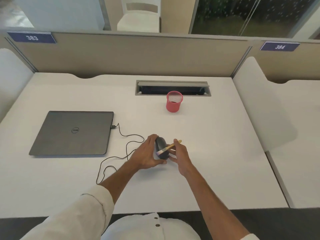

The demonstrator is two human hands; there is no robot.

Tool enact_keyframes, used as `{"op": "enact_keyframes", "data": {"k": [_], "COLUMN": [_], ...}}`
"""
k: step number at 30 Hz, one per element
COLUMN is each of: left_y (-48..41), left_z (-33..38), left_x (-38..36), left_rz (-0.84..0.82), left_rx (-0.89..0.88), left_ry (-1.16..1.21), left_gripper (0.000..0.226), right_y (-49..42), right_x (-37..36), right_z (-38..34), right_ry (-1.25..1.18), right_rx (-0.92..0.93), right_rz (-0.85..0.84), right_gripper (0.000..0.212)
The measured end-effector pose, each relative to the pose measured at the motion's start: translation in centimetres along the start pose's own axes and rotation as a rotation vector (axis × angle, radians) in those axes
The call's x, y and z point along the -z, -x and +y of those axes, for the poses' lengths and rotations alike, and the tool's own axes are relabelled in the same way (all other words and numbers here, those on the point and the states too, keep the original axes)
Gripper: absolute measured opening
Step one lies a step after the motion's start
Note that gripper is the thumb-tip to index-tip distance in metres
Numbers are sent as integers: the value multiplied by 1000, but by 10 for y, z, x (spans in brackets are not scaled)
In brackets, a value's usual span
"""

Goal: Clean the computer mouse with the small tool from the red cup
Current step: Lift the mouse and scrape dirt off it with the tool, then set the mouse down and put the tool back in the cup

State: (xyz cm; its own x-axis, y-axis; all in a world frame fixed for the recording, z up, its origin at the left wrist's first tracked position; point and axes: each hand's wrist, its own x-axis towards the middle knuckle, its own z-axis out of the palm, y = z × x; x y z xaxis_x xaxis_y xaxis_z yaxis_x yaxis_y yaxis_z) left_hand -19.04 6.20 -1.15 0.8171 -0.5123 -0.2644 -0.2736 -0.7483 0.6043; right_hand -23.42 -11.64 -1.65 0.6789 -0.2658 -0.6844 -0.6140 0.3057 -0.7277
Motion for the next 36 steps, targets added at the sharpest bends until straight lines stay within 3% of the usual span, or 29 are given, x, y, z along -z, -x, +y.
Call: {"op": "enact_keyframes", "data": {"k": [6, 14, 26, 30, 33, 36], "left_y": [-12, -15, -10, -11, -9, -8], "left_z": [-3, -9, -19, -21, -21, -19], "left_x": [-10, -12, -11, -9, -6, 1], "left_rz": [-46, -9, -86, -122, -79, 68], "left_rx": [25, 5, -21, -19, -16, -26], "left_ry": [-65, -244, -370, -355, -262, -151], "left_gripper": [126, 126, 127, 128, 113, 70], "right_y": [-12, -20, -14, -15, -18, -21], "right_x": [4, 5, 16, 21, 30, 38], "right_z": [3, 9, 5, 6, 5, -3], "right_ry": [8, 60, 116, 105, 66, 19], "right_rx": [-46, -10, -20, -37, -25, 17], "right_rz": [37, 3, 15, 19, 54, 116], "right_gripper": [37, 35, 33, 44, 54, 52]}}
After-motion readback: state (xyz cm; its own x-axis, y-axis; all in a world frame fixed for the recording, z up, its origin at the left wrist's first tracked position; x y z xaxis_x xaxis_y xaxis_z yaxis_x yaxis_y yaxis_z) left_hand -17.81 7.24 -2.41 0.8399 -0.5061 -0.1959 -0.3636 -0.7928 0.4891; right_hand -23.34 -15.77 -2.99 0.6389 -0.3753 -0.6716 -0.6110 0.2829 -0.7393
